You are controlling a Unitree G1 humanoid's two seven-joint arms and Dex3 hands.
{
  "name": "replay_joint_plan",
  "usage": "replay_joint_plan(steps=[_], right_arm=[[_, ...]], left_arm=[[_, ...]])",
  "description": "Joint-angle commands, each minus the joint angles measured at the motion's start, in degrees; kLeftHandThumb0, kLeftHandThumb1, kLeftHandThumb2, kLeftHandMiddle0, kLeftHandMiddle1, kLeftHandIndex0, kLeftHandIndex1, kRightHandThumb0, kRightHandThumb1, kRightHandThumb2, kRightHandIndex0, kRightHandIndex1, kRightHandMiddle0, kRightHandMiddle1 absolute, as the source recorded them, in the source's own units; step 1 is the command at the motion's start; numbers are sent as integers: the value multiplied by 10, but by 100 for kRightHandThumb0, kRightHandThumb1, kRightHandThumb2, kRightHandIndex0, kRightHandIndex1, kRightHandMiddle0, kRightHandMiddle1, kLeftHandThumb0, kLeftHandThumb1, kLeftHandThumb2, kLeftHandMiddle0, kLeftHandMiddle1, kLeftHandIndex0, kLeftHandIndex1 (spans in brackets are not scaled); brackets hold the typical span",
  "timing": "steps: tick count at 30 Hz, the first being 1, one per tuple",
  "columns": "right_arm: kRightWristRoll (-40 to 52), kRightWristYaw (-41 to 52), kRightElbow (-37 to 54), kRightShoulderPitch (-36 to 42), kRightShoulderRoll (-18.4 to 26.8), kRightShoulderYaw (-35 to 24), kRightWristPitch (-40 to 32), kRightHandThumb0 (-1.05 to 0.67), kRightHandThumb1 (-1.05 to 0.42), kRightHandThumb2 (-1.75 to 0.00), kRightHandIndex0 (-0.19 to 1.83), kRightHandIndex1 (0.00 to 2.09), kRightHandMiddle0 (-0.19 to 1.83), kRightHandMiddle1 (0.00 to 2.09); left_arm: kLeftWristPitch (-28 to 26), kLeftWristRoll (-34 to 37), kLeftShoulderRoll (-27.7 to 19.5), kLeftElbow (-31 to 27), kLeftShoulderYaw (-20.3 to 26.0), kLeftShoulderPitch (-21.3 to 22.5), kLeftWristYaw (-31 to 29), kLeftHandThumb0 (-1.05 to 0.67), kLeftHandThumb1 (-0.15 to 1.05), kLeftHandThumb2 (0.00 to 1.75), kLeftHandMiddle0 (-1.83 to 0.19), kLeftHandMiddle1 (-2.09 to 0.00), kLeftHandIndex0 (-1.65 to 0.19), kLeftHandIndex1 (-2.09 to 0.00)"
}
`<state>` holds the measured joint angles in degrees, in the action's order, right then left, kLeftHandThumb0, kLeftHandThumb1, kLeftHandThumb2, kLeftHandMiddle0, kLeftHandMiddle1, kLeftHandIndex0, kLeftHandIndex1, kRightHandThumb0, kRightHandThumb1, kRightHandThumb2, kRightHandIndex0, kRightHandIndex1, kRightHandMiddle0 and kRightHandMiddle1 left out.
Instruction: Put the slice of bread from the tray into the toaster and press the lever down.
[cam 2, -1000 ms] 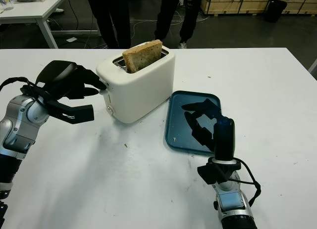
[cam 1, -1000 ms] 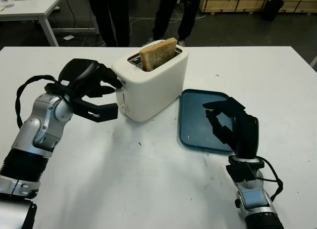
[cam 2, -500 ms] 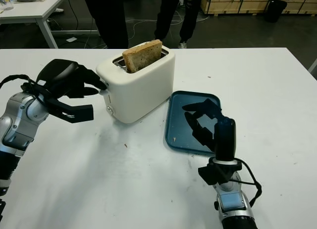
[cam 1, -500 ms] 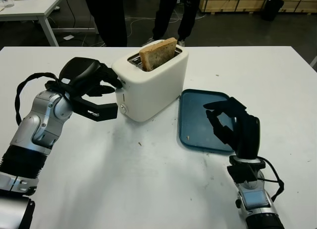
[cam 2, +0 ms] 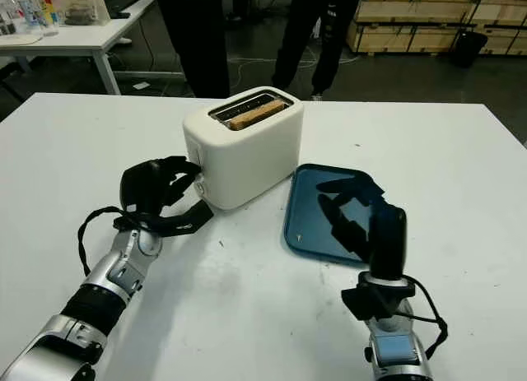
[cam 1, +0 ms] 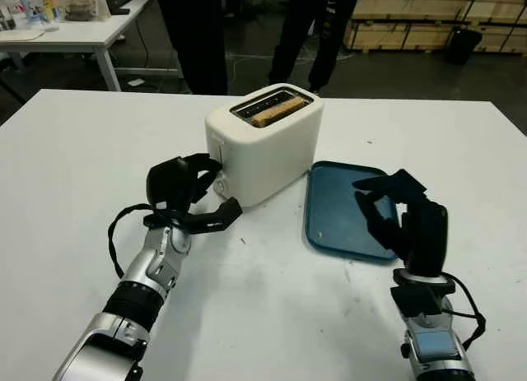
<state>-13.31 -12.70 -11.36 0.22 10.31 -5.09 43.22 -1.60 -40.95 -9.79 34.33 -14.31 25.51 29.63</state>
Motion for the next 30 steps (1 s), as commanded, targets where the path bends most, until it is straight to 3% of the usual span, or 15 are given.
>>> replay_joint_plan(steps=[1, 5, 7, 11, 21, 25, 30], right_arm=[[7, 4, -9, -13, 4, -7, -8, -47, -92, -26, 61, 164, 61, 109], [5, 4, -14, -19, 3, -6, 0, -48, -92, -26, 62, 163, 60, 111], [7, 4, -17, -21, 3, -5, 3, -48, -92, -26, 62, 165, 59, 112], [9, 9, -16, -19, 4, -4, -4, -49, -92, -26, 61, 164, 59, 111], [-2, 2, -20, -18, 2, -6, 4, -48, -92, -26, 60, 163, 57, 114], [1, 4, -25, -20, 2, -5, 5, -48, -92, -25, 61, 162, 57, 114], [-2, 5, -31, -24, 2, -3, 11, -49, -92, -25, 62, 161, 58, 114]], left_arm=[[-30, -6, 89, 102, -108, -63, -131, -22, 92, 32, -87, -67, -99, -16], [-28, -8, 75, 60, -110, -76, -116, -20, 92, 30, -88, -72, -103, -17], [-30, -9, 68, 44, -111, -79, -113, -19, 92, 27, -87, -85, -108, -19], [-53, -16, 52, 18, -118, -81, -130, -20, 92, 28, -82, -87, -104, -15], [-45, -3, 73, 62, -129, -96, -115, -19, 92, 26, -87, -86, -110, -15], [-37, 10, 49, -9, -114, -108, -110, -21, 92, 28, -84, -100, -115, -17], [-2, 24, 4, -177, -75, -148, -60, -22, 92, 41, -75, -105, -103, -12]])
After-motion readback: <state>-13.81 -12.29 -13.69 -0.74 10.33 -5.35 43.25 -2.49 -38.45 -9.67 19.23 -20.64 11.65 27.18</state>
